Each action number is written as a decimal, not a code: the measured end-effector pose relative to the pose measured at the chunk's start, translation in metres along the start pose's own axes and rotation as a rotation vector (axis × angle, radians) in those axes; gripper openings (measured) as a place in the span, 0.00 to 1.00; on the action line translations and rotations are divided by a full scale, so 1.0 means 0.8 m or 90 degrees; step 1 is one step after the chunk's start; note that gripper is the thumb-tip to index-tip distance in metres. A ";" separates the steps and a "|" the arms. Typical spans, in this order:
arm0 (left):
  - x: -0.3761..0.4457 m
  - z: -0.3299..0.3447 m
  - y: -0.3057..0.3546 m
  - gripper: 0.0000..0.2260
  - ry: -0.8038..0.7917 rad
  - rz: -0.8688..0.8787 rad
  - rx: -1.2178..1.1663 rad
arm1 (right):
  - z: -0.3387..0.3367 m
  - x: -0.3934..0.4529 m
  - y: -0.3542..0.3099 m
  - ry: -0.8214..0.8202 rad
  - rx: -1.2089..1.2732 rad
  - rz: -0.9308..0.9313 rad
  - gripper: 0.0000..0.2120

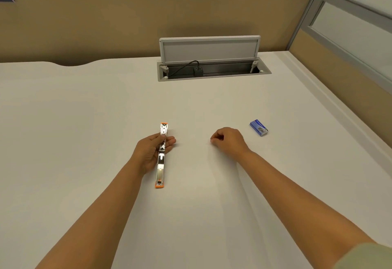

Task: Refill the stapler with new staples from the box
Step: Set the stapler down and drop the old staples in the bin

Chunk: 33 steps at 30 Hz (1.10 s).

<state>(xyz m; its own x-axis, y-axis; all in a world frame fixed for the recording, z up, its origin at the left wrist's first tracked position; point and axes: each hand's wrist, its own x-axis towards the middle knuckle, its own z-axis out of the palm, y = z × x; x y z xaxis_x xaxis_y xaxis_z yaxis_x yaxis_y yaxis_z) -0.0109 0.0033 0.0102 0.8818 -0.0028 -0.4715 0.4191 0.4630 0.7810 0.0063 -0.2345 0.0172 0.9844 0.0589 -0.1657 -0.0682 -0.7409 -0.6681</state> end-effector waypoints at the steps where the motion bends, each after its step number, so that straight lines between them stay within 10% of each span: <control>1: 0.000 0.000 0.000 0.09 -0.004 -0.002 0.007 | 0.000 0.002 -0.002 -0.010 -0.012 -0.004 0.04; 19: -0.007 0.012 -0.003 0.08 -0.031 0.040 0.233 | 0.010 0.006 -0.058 -0.125 -0.440 -0.016 0.16; 33: -0.005 0.048 -0.017 0.06 0.065 0.135 0.618 | -0.011 0.009 -0.017 -0.114 -0.050 0.020 0.09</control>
<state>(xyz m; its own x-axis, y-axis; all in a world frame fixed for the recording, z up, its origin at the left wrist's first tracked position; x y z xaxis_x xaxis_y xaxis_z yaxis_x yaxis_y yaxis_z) -0.0114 -0.0372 0.0172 0.9553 0.0933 -0.2805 0.2900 -0.4796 0.8282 0.0157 -0.2298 0.0313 0.9370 0.1480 -0.3165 -0.0786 -0.7933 -0.6037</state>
